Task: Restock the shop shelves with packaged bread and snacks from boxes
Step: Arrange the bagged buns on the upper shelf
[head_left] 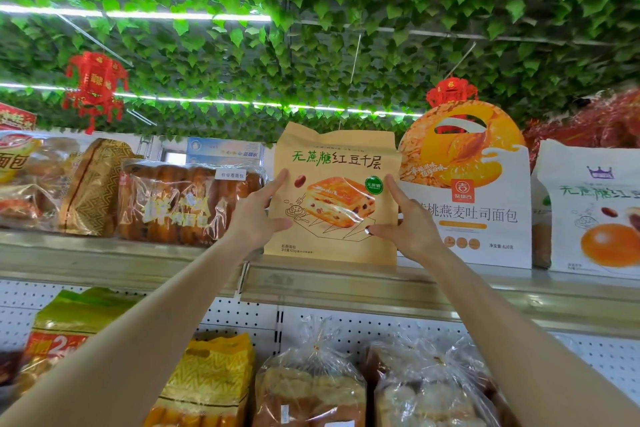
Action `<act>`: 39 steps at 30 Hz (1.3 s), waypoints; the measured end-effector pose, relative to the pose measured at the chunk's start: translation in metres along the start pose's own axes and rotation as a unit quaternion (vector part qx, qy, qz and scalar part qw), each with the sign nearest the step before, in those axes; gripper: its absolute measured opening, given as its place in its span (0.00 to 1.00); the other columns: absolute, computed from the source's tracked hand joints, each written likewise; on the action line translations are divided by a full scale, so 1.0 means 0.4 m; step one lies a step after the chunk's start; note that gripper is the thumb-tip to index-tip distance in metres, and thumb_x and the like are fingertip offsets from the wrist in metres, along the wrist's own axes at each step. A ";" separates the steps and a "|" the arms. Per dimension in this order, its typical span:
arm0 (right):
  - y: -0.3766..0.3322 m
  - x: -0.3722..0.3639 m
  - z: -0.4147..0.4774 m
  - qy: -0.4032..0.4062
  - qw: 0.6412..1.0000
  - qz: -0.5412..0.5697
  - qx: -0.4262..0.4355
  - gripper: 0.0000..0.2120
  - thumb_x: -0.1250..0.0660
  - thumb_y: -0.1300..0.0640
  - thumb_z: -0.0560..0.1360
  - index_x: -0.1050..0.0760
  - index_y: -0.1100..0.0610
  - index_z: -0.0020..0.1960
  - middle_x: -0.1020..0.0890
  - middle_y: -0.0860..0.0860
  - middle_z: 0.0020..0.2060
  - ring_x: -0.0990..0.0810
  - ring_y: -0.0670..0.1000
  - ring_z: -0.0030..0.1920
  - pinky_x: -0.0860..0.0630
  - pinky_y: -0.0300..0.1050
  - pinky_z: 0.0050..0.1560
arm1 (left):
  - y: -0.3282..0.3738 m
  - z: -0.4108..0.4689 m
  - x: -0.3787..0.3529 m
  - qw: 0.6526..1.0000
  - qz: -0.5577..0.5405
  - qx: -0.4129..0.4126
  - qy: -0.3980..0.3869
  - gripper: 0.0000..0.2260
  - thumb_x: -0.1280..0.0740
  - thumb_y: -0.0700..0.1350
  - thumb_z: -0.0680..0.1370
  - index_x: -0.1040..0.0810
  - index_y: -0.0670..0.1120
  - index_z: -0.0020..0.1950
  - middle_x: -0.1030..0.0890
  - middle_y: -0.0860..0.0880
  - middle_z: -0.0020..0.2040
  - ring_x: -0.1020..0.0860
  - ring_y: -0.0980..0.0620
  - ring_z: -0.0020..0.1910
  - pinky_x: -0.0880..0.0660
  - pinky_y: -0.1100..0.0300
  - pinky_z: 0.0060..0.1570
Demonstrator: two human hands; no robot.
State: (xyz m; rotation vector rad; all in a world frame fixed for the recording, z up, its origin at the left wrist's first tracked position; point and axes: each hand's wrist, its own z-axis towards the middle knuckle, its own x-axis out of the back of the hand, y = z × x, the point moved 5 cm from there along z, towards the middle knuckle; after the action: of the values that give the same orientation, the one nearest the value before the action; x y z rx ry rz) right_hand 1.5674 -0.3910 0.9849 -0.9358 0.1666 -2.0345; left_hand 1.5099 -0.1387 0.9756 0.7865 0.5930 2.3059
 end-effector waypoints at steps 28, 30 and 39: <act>-0.117 0.208 -0.272 0.108 0.985 0.134 -0.009 0.28 0.32 0.47 0.76 0.36 0.47 0.74 0.22 0.52 0.60 0.23 0.42 0.45 0.28 0.42 0.49 | 0.226 -0.266 0.059 0.988 -0.156 -0.018 -0.002 0.25 0.28 0.49 0.75 0.31 0.50 0.70 0.22 0.50 0.56 0.23 0.54 0.53 0.28 0.58 0.55; -0.117 0.225 -0.315 0.115 0.983 0.144 -0.016 0.28 0.31 0.46 0.75 0.35 0.48 0.73 0.21 0.51 0.59 0.20 0.48 0.48 0.25 0.46 0.51 | 0.247 -0.301 0.044 0.982 -0.185 -0.023 -0.013 0.24 0.28 0.49 0.75 0.30 0.49 0.69 0.21 0.51 0.55 0.22 0.59 0.51 0.28 0.59 0.54; -0.090 0.368 -0.577 0.159 0.979 0.091 -0.090 0.25 0.35 0.47 0.78 0.34 0.51 0.72 0.20 0.47 0.54 0.19 0.49 0.49 0.22 0.44 0.48 | 0.342 -0.464 -0.086 0.959 -0.262 -0.036 -0.102 0.24 0.28 0.49 0.75 0.29 0.50 0.69 0.20 0.51 0.55 0.21 0.55 0.53 0.27 0.67 0.47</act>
State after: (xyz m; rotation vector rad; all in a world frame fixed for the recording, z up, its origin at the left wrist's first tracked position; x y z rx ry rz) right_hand 1.3383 -0.5301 0.9188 -0.6674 0.5984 -2.0080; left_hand 1.3527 -0.2969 0.9076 0.7178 0.5427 1.7280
